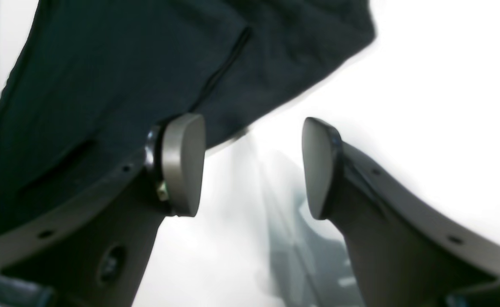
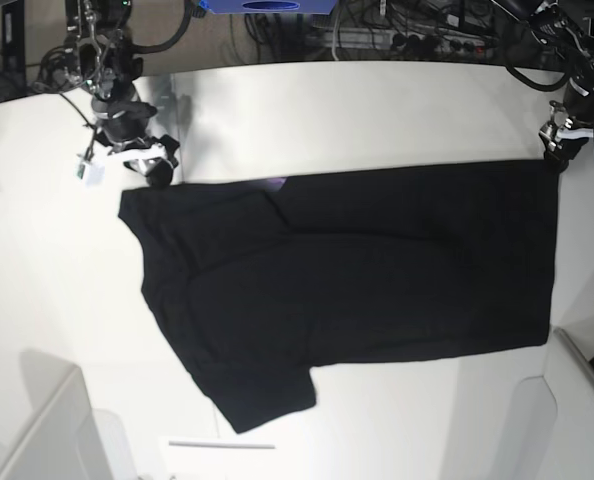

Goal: Fold the T-shirt properly
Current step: 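Lower the held shoulder edges and drag the shirt flat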

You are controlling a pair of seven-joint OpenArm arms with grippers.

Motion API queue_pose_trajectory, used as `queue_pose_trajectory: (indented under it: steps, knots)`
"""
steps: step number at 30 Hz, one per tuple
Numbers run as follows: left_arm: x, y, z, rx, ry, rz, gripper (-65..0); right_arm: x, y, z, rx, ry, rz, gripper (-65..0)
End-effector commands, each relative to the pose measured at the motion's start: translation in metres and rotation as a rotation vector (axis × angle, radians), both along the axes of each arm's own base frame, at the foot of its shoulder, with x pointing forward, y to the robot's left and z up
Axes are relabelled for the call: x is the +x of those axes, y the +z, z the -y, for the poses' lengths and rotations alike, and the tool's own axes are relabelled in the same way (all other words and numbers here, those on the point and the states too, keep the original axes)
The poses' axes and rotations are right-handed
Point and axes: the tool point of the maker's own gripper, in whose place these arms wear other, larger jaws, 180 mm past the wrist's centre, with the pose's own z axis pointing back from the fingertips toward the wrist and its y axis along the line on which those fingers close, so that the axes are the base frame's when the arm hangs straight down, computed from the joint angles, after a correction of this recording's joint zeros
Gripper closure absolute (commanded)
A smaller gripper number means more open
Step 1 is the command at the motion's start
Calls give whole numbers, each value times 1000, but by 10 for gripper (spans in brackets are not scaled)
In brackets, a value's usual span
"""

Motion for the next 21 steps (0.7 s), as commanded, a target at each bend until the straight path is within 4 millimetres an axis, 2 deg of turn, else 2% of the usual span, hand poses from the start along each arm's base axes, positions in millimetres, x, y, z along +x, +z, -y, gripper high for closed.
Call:
queue_pose_trajectory:
  steps: [1,4,6,8,13,21]
  knots:
    - [6,11,-9,25,4,32,-464,3,2,3,-8,-1,17,-342]
    - [13,7,-8,3,11,44,-464,-2,-9,1,9,-17,-10,-342]
    - [14,4,-10,-2,12,32,-464,-4,-13,6,15,-51,-20,-342]
    - [26,-1,-3,-1,-24,14,-464,-5,-16,9,29,-86,-24,-342]
    - [38,-4,2,13,-46,-5,-464,7,-11,12,39,-84,19,-344]
    - [46,0,2,13,-49,11,-462,19,-26,22,40,-116,-5,-344]
